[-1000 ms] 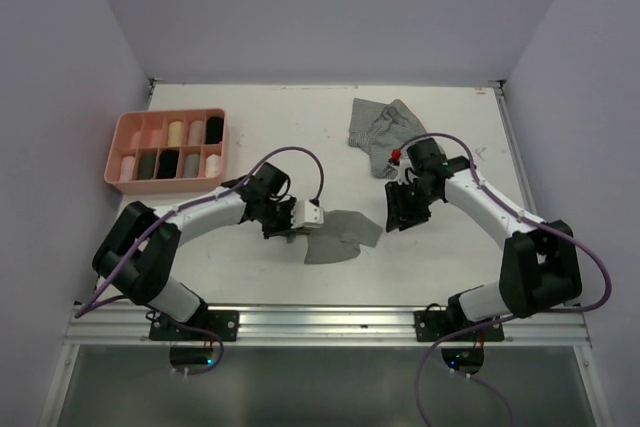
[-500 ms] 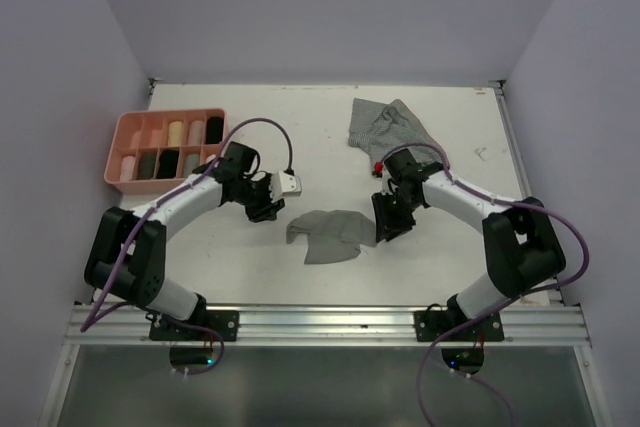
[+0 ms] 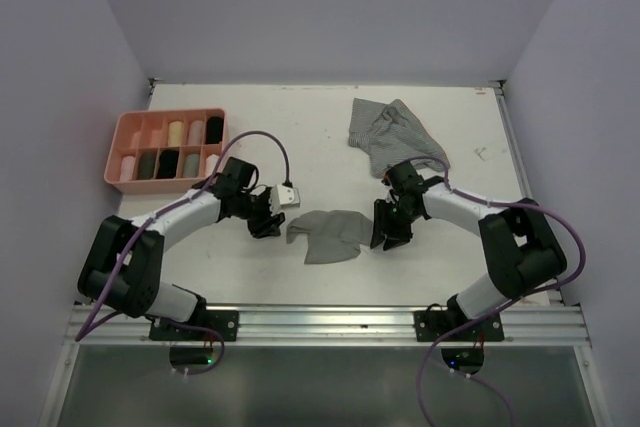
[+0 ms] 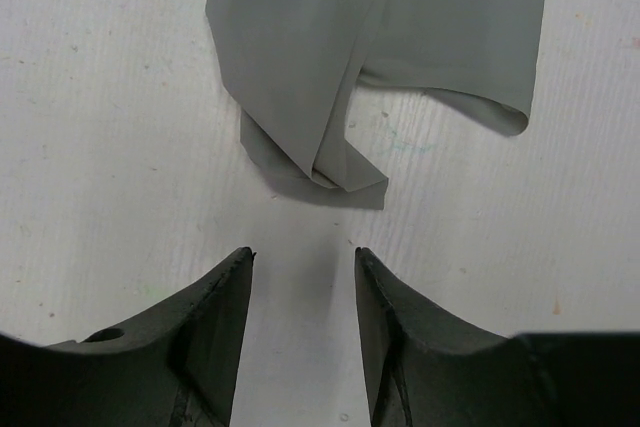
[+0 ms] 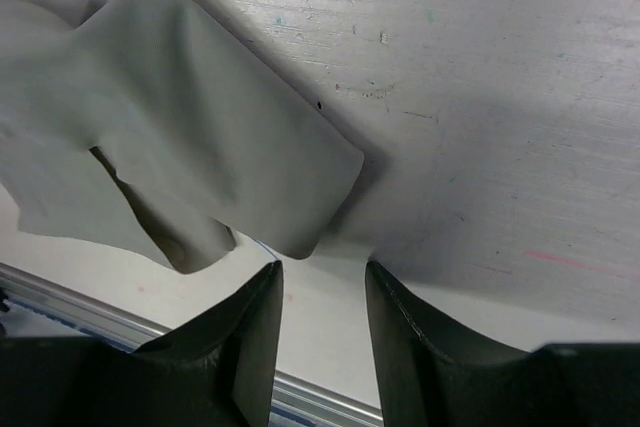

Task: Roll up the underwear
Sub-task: Flatten the underwear

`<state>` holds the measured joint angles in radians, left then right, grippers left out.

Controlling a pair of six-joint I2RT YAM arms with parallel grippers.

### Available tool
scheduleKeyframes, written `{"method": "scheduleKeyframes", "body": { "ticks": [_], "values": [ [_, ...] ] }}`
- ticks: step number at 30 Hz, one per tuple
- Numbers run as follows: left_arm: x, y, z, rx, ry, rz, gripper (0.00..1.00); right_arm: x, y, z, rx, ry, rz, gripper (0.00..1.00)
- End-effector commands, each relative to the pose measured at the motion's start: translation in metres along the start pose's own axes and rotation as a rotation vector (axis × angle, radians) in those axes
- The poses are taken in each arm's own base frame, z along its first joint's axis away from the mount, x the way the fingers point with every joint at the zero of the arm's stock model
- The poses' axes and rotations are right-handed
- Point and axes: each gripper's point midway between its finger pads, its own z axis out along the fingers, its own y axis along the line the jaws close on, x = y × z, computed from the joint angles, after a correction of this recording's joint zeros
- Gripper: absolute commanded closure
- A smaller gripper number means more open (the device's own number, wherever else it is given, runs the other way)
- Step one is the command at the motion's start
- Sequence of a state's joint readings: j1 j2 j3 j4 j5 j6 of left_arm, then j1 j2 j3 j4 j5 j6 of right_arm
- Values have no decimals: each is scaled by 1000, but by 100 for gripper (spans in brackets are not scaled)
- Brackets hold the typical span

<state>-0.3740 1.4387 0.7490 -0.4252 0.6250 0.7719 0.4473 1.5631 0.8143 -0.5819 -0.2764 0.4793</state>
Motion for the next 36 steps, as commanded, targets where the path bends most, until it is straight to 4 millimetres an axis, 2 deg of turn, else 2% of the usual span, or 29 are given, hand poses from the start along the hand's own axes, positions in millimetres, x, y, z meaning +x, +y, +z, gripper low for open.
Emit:
{"method": "scheduleKeyframes", "body": {
  "ticks": [1, 5, 12, 14, 19, 22, 25, 26, 29, 36],
  "values": [
    [-15, 1, 7, -11, -69, -6, 51, -9, 6, 11, -28, -60, 84, 57],
    [-12, -12, 15, 8, -63, -48, 46, -10, 10, 16, -59, -74, 140, 61],
    [-9, -22, 26, -26, -37, -11, 44, -11, 12, 22, -82, -93, 179, 73],
    [-6, -23, 32, -48, -13, -22, 44, -13, 12, 23, -89, -100, 184, 79],
    [-4, -8, 39, -125, 13, -53, 45, -16, 15, 23, -100, -117, 190, 100],
    [-5, -3, 39, -148, 13, -55, 53, -21, 19, 17, -112, -144, 183, 100],
    [-5, -2, 38, -153, 15, -50, 75, -29, 22, 7, -117, -183, 173, 100],
    [-5, -3, 37, -154, 17, -48, 85, -32, 24, 3, -120, -199, 168, 100],
    [-11, 0, 29, -178, 5, -19, 99, -43, 29, -15, -129, -263, 158, 100],
    [-36, 8, 4, -228, -41, 47, 100, -61, 43, -57, -161, -373, 126, 100]
  ]
}}
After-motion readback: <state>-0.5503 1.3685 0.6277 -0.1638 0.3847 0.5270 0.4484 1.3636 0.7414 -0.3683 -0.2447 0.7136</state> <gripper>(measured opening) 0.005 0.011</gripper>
